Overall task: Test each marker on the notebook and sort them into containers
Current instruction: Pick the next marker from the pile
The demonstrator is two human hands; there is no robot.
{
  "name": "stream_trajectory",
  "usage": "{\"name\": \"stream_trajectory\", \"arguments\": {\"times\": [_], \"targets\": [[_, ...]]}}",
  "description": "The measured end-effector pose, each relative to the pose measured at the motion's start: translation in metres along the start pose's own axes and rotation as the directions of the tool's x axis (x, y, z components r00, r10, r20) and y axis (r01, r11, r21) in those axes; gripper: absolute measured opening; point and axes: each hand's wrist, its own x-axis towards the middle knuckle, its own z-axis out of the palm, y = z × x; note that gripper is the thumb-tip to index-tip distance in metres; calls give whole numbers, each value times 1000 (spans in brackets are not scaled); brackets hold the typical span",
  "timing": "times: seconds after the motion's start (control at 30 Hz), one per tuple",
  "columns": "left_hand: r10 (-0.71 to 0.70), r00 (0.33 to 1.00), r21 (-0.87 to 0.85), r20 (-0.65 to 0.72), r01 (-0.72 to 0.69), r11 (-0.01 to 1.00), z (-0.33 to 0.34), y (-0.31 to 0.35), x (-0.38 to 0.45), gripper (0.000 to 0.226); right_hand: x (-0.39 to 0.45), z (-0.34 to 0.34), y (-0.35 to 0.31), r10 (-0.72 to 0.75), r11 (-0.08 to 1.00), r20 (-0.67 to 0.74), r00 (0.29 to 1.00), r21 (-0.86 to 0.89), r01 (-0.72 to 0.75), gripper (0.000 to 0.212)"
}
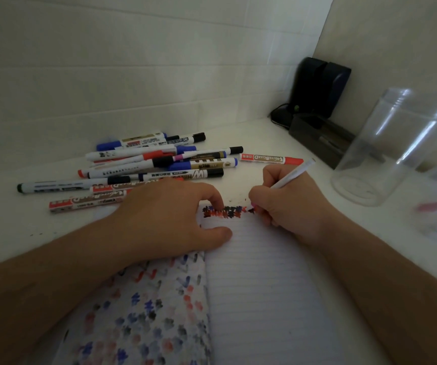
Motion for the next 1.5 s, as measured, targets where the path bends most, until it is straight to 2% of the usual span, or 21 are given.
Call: {"name": "stream_trajectory", "arguments": {"times": [0.17,0.3,0.53,0.63,0.7,0.77,0.87,0.93,1.0,1.07,1.23,1.5], "targets": [[-1,1000,3,6,1,1000,-2,2,-1,55,-1,2,1,-38,999,-11,999,-40,37,36],[-2,1000,7,5,2,1000,-2,3,-1,54,-2,0,-2,-32,994,41,999,-103,36,34],[8,1000,-7,-3,-8,1000,0,3,0,55,0,0,0,-31,994,57,998,-101,37,33],[21,995,-63,-98,-28,998,4,0,-4,54,2,-6,0,-57,997,41,998,50,55,28],[21,980,-160,-198,-54,986,8,-3,-7,41,4,-12,0,-120,969,38,992,223,109,26],[13,961,-288,-278,-96,953,10,-7,-7,28,5,-16,1,-187,867,101,977,485,116,22],[16,941,-393,-338,-156,906,11,-12,-3,39,4,-15,1,-240,724,232,943,690,14,13],[24,933,-430,-360,-189,883,12,-16,-1,36,3,-14,1,-218,679,327,920,728,-97,12],[15,937,-478,-350,-193,857,14,-19,0,26,4,-14,3,-202,654,393,897,736,-176,34],[14,940,-504,-342,-196,841,15,-19,0,18,5,-13,4,-183,671,398,899,719,-182,41],[38,936,-494,-350,-218,842,13,-17,-1,12,6,-8,2,-136,699,346,928,698,-158,31],[47,933,-449,-357,-216,867,12,-15,-1,21,3,-5,-1,-95,716,306,947,683,-149,17]]}}
